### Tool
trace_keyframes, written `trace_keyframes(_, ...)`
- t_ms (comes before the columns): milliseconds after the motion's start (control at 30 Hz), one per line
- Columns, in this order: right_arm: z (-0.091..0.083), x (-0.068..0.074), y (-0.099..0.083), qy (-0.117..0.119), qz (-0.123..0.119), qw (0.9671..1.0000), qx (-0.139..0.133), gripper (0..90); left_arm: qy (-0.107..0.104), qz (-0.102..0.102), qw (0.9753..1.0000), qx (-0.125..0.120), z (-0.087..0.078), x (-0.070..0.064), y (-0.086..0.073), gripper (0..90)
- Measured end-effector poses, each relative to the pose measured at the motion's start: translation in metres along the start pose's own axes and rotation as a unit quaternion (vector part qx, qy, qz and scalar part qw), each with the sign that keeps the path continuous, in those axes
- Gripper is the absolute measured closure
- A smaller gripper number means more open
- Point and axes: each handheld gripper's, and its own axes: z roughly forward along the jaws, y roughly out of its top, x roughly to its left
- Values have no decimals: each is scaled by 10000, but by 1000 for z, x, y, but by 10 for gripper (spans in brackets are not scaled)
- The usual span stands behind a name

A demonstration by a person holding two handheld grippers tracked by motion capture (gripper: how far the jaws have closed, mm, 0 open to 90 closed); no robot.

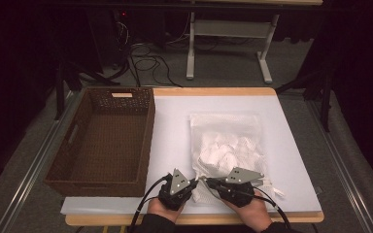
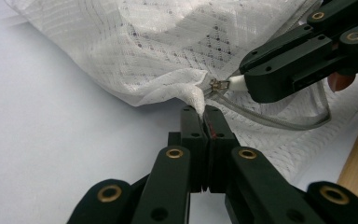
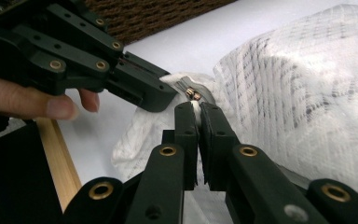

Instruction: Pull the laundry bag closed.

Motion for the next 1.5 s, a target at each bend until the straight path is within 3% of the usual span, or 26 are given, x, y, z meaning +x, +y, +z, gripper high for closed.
trace_keyframes(400, -11, -4, -5, -147, 17, 9999, 41, 879, 59, -34, 10000, 37, -2, 4, 2, 886)
trace_keyframes(767, -28, -17, -12, -275, 150, 9995, 101, 878, 151, -67, 9998, 96, -1, 7, 1, 886)
trace_keyframes(867, -31, -18, -13, -341, 126, 9992, 140, 878, 276, -138, 9995, 81, -2, 10, 1, 887)
trace_keyframes(1000, -39, -24, -16, -406, 231, 9989, 89, 878, 294, -278, 9991, 119, -3, 16, -1, 886)
trace_keyframes(1200, -50, -29, -21, -470, 262, 9985, 87, 878, 294, -242, 9989, 260, -1, 16, -2, 886)
trace_keyframes(1333, -57, -30, -24, -516, 290, 9982, 93, 878, 270, -445, 9981, 319, 1, 22, -6, 886)
trace_keyframes(1500, -66, -36, -30, -619, 337, 9975, 108, 878, 333, -429, 9977, 394, 1, 22, -6, 886)
